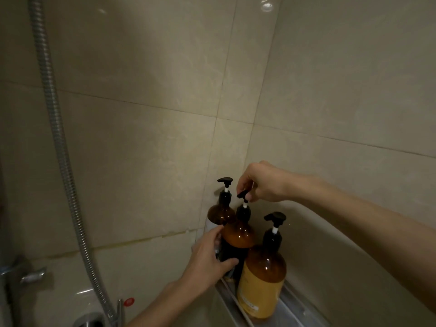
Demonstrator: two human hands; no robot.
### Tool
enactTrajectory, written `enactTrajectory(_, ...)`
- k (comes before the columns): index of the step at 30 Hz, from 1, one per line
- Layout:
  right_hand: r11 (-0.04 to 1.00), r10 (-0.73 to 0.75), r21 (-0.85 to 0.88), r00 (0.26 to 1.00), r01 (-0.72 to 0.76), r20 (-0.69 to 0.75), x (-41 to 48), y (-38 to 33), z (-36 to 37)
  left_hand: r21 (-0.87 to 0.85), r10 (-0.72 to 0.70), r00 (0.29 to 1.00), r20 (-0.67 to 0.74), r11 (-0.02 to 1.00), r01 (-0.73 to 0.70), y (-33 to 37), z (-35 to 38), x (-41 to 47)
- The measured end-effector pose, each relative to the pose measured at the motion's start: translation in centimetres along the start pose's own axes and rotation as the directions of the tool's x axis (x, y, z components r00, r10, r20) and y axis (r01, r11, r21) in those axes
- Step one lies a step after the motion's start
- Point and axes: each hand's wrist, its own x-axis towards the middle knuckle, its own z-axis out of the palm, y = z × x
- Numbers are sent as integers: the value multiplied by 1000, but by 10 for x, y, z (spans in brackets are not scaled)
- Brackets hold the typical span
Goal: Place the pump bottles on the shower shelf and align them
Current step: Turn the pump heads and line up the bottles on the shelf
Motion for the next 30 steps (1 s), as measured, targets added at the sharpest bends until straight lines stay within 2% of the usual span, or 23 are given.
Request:
enactTrajectory(3,1000,9,25,1000,-9,-15,0,2,1,45,10,998,-69,999,-7,2,6,-4)
enactTrajectory(7,999,24,40,1000,-23,-18,3,2,2,85,59,996,-70,995,-53,-1,5,-6)
enactTrajectory(13,999,20,29,999,-19,-35,4,3,3,57,32,999,-17,998,-31,-3,-4,5)
enactTrajectory(21,999,22,31,998,-20,-63,1,-1,4,44,20,994,-104,999,-16,0,6,-3)
enactTrajectory(30,1000,14,-17,996,-16,-89,-6,-5,6,101,24,999,-40,995,-20,1,-1,-2)
